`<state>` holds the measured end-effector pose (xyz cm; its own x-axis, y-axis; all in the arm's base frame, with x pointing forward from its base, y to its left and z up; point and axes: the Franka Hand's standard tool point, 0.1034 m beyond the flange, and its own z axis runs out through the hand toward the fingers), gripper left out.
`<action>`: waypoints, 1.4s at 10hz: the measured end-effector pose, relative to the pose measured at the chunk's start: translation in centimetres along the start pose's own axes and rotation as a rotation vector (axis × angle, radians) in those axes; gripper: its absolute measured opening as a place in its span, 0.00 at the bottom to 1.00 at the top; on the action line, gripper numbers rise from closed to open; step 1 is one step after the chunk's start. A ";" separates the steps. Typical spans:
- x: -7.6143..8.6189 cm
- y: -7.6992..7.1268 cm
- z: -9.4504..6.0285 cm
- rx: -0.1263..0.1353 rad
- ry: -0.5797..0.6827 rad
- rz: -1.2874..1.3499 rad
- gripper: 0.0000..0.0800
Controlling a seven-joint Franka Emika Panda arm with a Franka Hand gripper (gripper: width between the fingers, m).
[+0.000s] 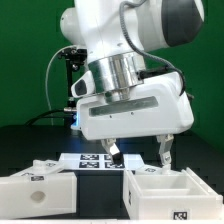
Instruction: Assemble cabinet
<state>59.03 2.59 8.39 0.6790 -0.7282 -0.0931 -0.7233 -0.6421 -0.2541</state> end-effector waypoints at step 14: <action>0.5 6.4 -2.3 -0.031 0.052 -0.274 1.00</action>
Offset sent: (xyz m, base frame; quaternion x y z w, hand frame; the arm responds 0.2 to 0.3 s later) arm 0.0000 0.0000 0.0000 0.0000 0.0000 0.1938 0.9810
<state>54.42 -2.48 8.96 0.8430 -0.5374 0.0249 -0.5178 -0.8231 -0.2333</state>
